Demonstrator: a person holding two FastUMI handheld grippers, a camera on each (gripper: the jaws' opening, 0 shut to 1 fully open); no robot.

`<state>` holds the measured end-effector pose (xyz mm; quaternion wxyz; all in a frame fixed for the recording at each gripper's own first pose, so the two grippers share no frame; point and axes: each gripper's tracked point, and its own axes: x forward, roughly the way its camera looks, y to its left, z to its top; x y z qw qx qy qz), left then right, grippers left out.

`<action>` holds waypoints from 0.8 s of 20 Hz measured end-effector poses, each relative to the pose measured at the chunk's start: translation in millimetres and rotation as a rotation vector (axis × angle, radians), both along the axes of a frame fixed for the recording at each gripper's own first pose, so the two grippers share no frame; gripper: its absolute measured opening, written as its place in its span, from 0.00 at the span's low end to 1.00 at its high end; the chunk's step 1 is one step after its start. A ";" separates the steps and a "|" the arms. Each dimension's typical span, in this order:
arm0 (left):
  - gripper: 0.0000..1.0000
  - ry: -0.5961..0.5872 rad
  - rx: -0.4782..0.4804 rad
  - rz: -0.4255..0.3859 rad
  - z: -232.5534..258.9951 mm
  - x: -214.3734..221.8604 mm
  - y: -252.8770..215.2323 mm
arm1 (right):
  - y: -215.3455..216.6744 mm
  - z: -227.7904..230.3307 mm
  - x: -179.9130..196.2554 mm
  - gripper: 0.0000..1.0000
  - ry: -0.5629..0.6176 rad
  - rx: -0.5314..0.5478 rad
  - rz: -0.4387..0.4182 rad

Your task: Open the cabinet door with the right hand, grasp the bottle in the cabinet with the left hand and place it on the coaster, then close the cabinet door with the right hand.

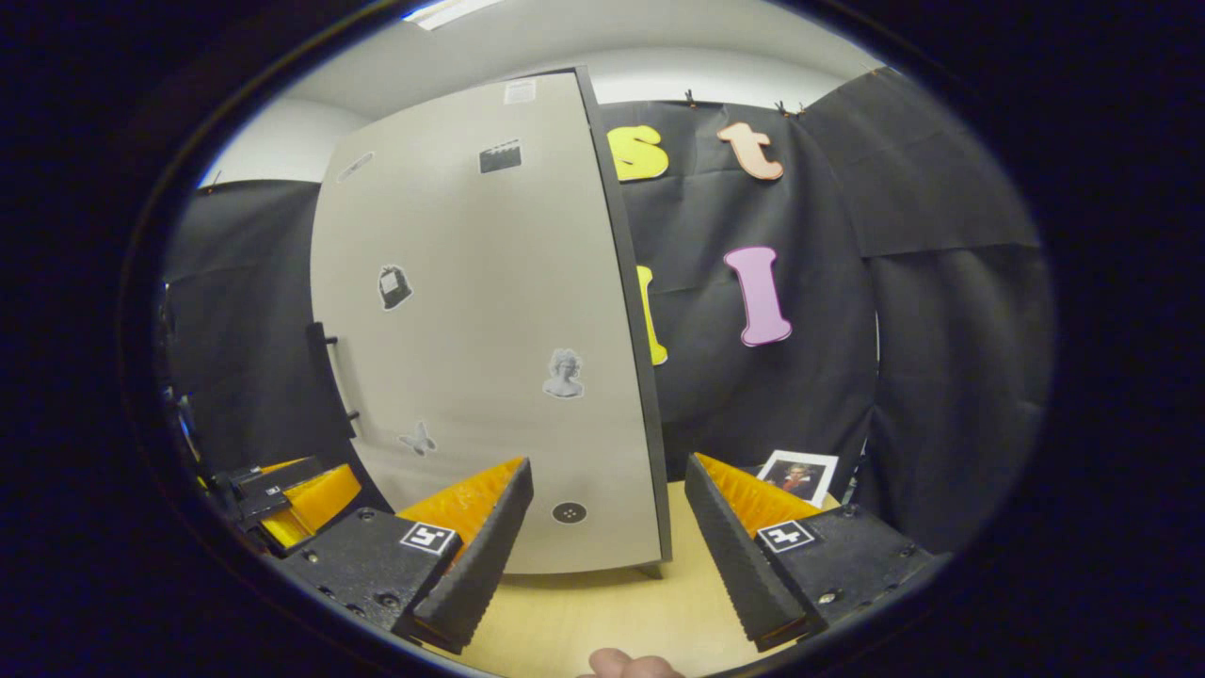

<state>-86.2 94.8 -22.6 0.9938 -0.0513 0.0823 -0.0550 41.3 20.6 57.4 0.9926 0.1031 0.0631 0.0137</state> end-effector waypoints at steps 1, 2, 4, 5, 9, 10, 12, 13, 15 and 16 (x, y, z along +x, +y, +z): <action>0.95 -0.003 0.002 0.008 0.4 -1.2 2.0 | 3.5 -1.8 -0.7 1.00 0.006 0.004 0.013; 0.95 -0.005 0.006 0.012 1.8 -0.9 2.3 | 7.4 -1.5 -0.8 1.00 0.005 0.010 0.026; 0.95 -0.006 0.011 0.007 3.8 -0.4 -1.0 | 6.5 -1.6 -0.6 0.99 -0.004 0.018 0.028; 0.95 -0.010 0.014 0.014 6.6 0.8 0.2 | 7.6 -2.4 -0.7 1.00 0.000 0.024 0.031; 0.95 -0.011 0.011 0.010 6.8 -1.4 -2.1 | 10.5 -2.5 -1.5 0.99 0.001 0.029 0.051; 0.95 -0.011 0.017 0.007 7.4 -2.6 -2.0 | 10.8 -2.6 -2.1 0.99 0.000 0.032 0.055; 0.95 -0.007 0.018 0.009 7.3 -3.1 0.7 | 11.9 -3.4 -4.4 1.00 0.003 0.035 0.061; 0.95 -0.007 0.015 0.010 7.7 -4.0 1.0 | 11.5 -3.8 -4.9 1.00 0.005 0.035 0.062; 0.95 -0.009 0.012 0.014 7.5 -6.1 3.2 | 9.5 -2.1 -7.0 1.00 0.004 0.041 0.061; 0.95 -0.007 0.009 0.018 6.5 -7.0 4.9 | 9.3 -2.0 -7.7 1.00 0.004 0.044 0.063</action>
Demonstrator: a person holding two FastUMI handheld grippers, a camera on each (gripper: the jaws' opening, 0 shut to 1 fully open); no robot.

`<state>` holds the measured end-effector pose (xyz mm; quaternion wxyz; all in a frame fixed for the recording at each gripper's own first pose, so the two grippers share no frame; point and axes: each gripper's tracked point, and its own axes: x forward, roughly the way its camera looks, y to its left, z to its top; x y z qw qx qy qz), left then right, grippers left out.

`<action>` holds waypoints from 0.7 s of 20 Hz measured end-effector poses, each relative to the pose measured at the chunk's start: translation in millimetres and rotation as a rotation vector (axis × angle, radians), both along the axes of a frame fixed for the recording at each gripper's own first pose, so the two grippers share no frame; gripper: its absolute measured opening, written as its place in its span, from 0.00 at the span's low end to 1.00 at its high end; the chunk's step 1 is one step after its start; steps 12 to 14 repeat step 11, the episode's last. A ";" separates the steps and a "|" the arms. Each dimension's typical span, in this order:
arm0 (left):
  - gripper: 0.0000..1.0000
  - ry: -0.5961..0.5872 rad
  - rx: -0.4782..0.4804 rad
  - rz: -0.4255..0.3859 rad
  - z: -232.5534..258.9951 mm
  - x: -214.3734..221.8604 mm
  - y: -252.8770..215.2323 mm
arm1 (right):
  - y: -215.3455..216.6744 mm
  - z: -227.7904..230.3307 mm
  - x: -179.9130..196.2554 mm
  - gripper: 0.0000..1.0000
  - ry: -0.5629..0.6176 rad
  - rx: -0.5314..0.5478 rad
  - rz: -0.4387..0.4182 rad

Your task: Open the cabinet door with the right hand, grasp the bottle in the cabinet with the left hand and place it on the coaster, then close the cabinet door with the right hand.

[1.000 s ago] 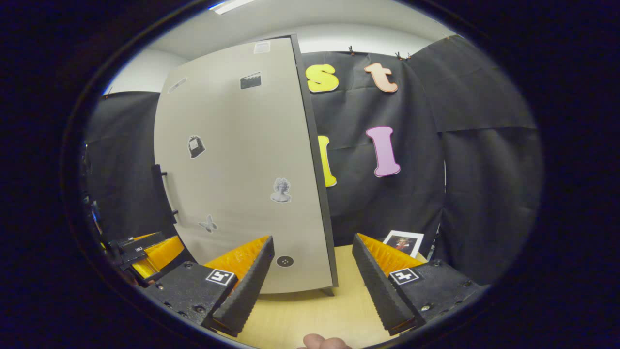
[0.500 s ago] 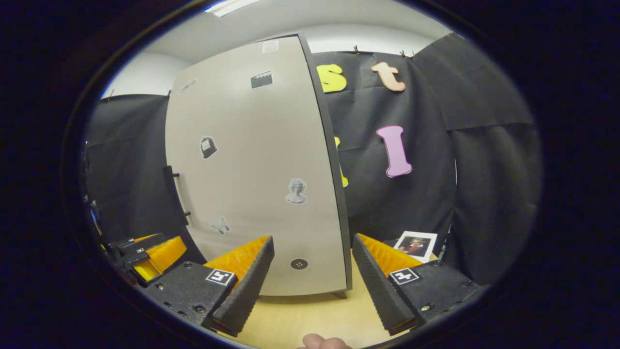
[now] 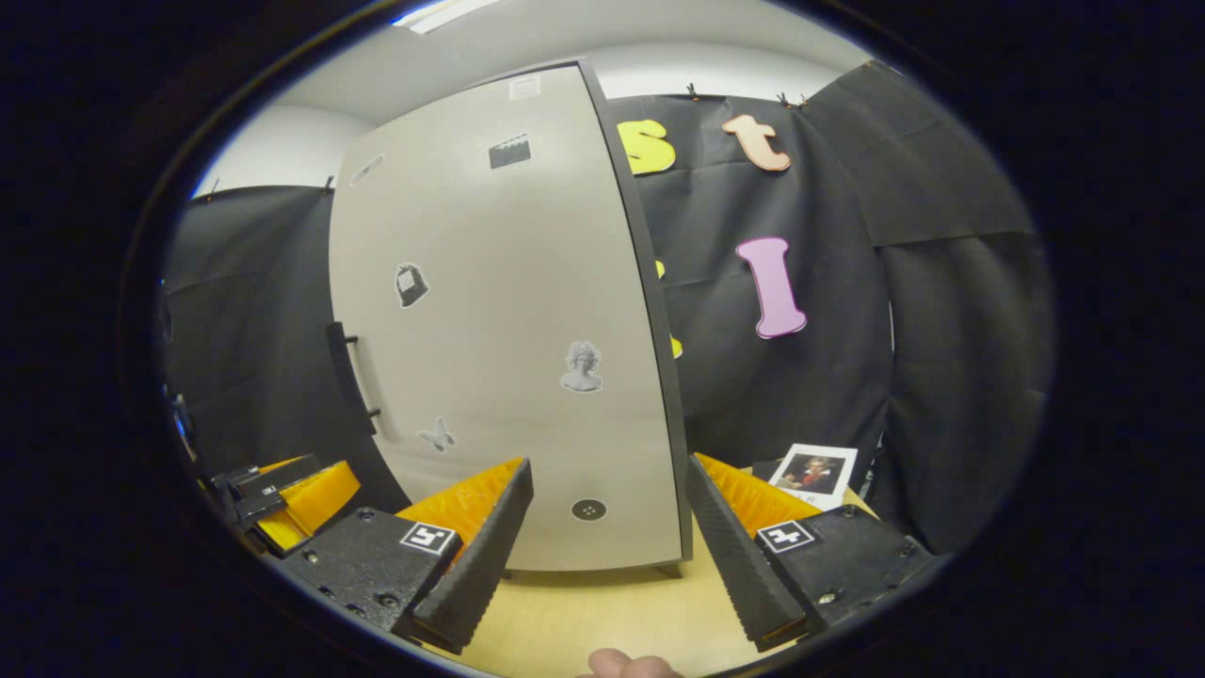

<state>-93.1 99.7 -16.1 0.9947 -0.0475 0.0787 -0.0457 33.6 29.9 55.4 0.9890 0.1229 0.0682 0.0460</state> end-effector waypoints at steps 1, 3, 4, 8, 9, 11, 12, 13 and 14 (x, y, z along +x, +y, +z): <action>0.95 0.002 -0.003 0.003 -1.8 -1.0 1.1 | -0.2 0.0 -0.6 1.00 0.000 -0.001 0.001; 0.95 0.012 -0.008 0.008 -4.8 -2.2 2.3 | 0.4 -2.9 -2.2 1.00 0.008 -0.005 0.008; 0.95 0.019 -0.008 0.010 -6.4 -3.3 2.0 | 2.2 -4.2 -3.1 1.00 0.011 -0.006 0.016; 0.95 0.018 -0.006 0.008 -2.8 -5.3 0.3 | 3.3 -8.4 -5.8 1.00 0.019 -0.001 0.033; 0.95 0.015 -0.002 0.008 -2.1 -5.7 0.5 | 1.8 -9.3 -6.4 1.00 0.018 -0.002 0.033; 0.95 0.000 -0.003 0.010 1.0 -3.9 0.4 | -2.1 -11.1 -5.4 1.00 0.016 -0.003 0.030; 0.95 0.000 -0.003 0.010 1.0 -3.9 0.4 | -2.1 -11.1 -5.4 1.00 0.016 -0.003 0.030; 0.95 0.000 -0.003 0.010 1.0 -3.9 0.4 | -2.1 -11.1 -5.4 1.00 0.016 -0.003 0.030; 0.95 0.000 -0.003 0.010 1.0 -3.9 0.4 | -2.1 -11.1 -5.4 1.00 0.016 -0.003 0.030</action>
